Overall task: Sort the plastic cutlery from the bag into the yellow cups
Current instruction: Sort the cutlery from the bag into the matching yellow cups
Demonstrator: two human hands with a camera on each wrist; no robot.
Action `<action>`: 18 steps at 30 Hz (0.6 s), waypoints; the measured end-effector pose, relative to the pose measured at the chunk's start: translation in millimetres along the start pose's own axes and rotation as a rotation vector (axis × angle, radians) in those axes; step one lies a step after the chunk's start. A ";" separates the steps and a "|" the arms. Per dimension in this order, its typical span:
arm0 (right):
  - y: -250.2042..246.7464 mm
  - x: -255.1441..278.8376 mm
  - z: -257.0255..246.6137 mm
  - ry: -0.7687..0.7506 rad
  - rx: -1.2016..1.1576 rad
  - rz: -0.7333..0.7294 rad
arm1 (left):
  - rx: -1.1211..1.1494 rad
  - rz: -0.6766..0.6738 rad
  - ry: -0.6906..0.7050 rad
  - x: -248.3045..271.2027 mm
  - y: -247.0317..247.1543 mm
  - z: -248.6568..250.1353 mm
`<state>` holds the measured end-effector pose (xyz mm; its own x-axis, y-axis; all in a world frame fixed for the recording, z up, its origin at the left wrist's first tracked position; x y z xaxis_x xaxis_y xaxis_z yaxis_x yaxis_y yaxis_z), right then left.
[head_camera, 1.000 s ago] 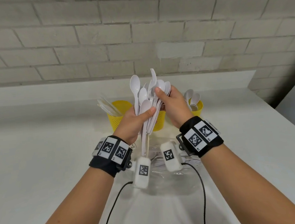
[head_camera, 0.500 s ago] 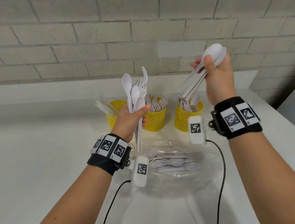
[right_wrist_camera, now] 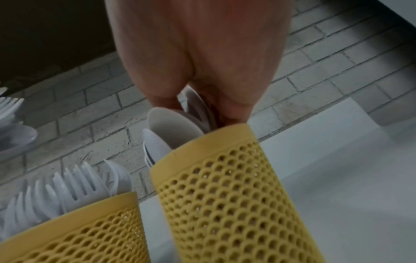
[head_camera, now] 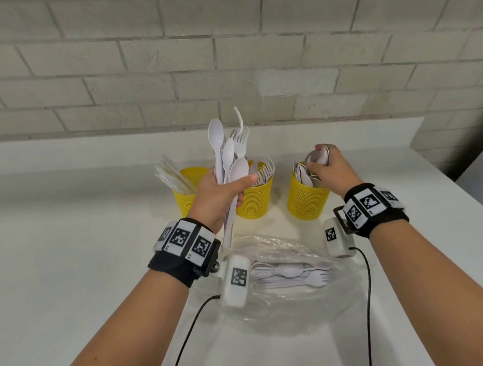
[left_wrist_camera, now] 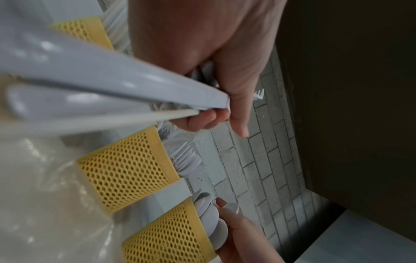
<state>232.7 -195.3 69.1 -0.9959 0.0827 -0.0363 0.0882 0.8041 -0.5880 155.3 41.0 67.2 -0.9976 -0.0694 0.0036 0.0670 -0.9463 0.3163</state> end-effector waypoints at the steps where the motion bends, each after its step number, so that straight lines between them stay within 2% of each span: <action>1: -0.3 0.6 -1.7 0.011 -0.006 -0.015 | 0.004 0.000 -0.004 0.5 0.8 0.2; 3: -1.4 1.6 -4.4 0.016 0.038 -0.018 | 0.009 -0.004 -0.004 1.1 2.2 0.6; 5: -5.7 5.0 -10.2 -0.017 0.117 0.048 | 0.015 0.001 -0.002 1.2 2.4 0.3; 9: -13.1 20.5 -47.8 -0.245 0.154 0.235 | 0.014 0.009 0.012 -0.1 3.6 0.0; 11: -6.2 31.6 -70.1 -0.344 0.065 0.187 | 0.022 0.012 0.021 -0.3 5.4 -1.0; 13: 7.5 44.5 -90.1 -0.370 -0.100 0.043 | 0.019 0.017 0.024 -0.3 8.2 -1.0; 15: 20.1 54.1 -104.8 -0.360 -0.223 -0.052 | 0.003 0.010 0.026 0.1 11.4 -1.1; 18: 29.0 54.8 -115.3 -0.269 -0.289 -0.042 | -0.030 -0.013 0.026 2.3 15.4 -0.6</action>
<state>182.9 -99.6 143.2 -0.9648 -0.0800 -0.2506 0.0112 0.9393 -0.3429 154.1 26.0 71.4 -0.9976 -0.0649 -0.0247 0.0550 -0.9561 0.2877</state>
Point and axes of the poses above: each hand's wrist, its own x-axis away from the middle knuckle, its own y-axis out of the palm, z = x × y, the point moved 5 cm from there along -x, towards the middle knuckle, and after that the axes turned 7 degrees about x, right-handed, at the moved point
